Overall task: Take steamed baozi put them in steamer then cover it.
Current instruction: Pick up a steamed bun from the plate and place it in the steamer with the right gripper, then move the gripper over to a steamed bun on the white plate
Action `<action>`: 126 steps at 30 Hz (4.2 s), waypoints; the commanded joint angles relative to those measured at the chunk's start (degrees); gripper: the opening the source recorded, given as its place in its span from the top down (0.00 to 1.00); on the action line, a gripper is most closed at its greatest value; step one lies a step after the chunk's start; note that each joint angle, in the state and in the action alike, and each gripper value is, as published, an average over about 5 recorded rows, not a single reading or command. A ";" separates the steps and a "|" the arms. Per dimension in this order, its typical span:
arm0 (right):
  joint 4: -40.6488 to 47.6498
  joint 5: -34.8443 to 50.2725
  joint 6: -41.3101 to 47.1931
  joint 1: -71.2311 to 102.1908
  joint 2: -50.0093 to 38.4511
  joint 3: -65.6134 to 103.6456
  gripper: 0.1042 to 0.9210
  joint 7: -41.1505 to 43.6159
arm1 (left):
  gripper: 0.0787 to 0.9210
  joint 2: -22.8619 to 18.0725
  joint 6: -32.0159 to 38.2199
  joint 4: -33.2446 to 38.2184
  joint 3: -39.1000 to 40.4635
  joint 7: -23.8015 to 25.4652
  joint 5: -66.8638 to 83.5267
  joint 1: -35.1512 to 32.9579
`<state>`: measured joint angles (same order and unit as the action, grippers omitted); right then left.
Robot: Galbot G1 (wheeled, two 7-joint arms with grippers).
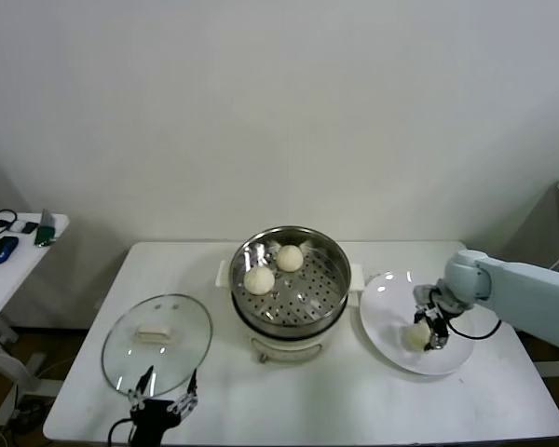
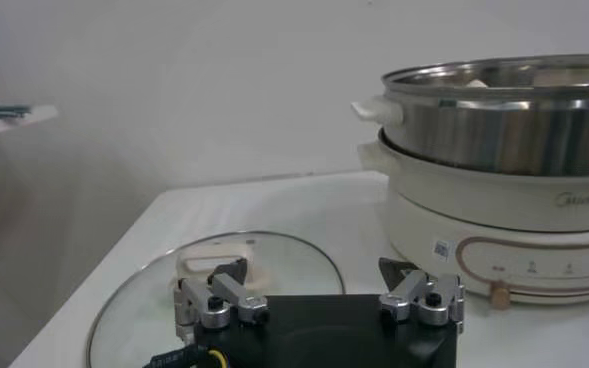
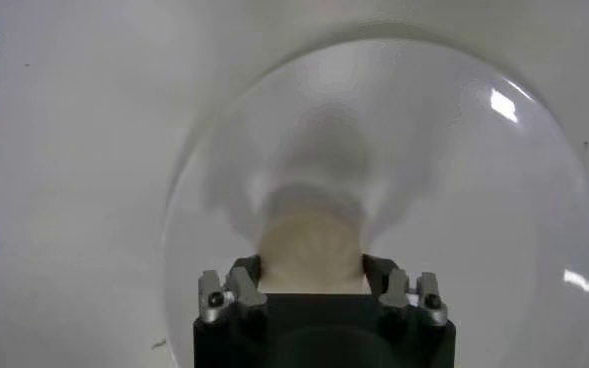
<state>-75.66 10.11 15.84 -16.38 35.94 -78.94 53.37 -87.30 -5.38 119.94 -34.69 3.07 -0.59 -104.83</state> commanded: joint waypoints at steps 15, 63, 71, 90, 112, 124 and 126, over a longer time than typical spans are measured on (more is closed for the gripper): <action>-8.61 10.07 -23.96 -48.90 15.85 -15.66 0.31 6.60 | 0.12 0.03 -0.40 0.76 0.08 -0.09 -0.59 -0.27; -9.39 -1.10 -27.71 -31.34 26.15 -10.08 0.12 4.13 | 0.12 -0.32 0.21 0.83 -0.72 -0.19 -0.38 -0.55; -0.25 17.12 -21.75 -44.26 11.04 -21.08 0.12 11.94 | 0.12 0.37 0.57 0.25 -0.53 -0.19 -0.15 -0.19; 13.40 -6.07 -14.93 -0.38 -6.28 6.27 0.12 8.24 | 0.12 -0.68 0.22 -0.94 -1.04 0.12 -1.05 0.11; 24.15 -11.27 -15.73 11.55 6.59 18.66 0.12 5.32 | 0.12 -1.16 0.50 -1.39 -1.26 -0.08 -1.52 -0.76; 23.69 -11.87 -14.86 11.55 6.32 17.90 0.16 5.58 | 0.12 -1.05 0.24 -0.97 -0.99 -0.06 -1.42 -0.81; 23.45 -11.57 -14.76 11.27 6.26 18.02 0.20 5.30 | 0.12 -1.06 0.20 -0.87 -0.94 -0.07 -1.44 -0.76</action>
<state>-53.06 -0.93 0.87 -6.42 41.32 -61.94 58.93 -88.34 -5.11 119.01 -35.67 3.00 -2.00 -105.60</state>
